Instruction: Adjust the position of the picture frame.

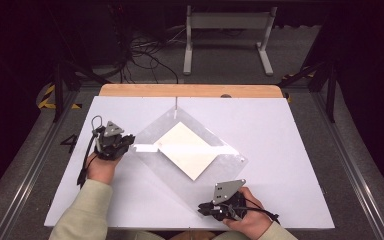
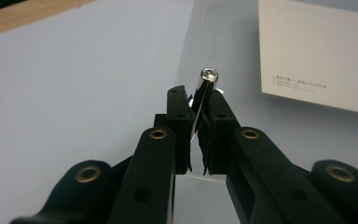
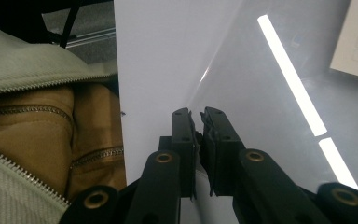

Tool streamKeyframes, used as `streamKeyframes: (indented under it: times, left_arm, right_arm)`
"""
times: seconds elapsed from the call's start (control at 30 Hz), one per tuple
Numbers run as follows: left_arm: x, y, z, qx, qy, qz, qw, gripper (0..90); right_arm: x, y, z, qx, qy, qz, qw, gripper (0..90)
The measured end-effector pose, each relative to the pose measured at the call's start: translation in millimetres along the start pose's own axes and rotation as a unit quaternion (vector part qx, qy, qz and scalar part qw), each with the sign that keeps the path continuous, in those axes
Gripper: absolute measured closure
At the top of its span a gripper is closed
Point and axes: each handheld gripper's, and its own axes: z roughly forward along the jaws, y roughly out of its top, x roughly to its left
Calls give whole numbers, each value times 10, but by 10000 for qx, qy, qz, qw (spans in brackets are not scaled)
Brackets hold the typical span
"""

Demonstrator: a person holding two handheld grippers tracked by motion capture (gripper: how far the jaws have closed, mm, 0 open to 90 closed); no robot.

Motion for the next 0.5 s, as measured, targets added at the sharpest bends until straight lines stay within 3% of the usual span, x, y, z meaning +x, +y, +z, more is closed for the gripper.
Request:
streamKeyframes:
  times: [0.07, 0.17, 0.3, 0.4, 0.43, 0.5]
  left_arm:
    - [-32, 77, 111, -20, 17, 19, 10000, 834]
    - [-54, 160, 322, 20, -61, -141, 9999, 833]
    - [-89, 179, 529, -221, -252, -719, 9969, 810]
    - [-109, 154, 713, -173, -305, -967, 9947, 807]
    - [-104, 131, 753, -89, -313, -982, 9946, 806]
    - [-77, 83, 764, -218, -430, -996, 9939, 799]
  right_arm:
    - [5, -12, -3, -38, 2, 40, 10000, 822]
    - [22, -29, -4, -98, -58, 68, 9999, 822]
    - [77, -24, 5, -92, -258, -20, 9996, 824]
    - [94, -38, 7, -151, -321, 42, 9994, 825]
    - [95, -45, 7, -175, -336, 61, 9993, 825]
    - [105, -58, 9, -239, -365, 124, 9990, 823]
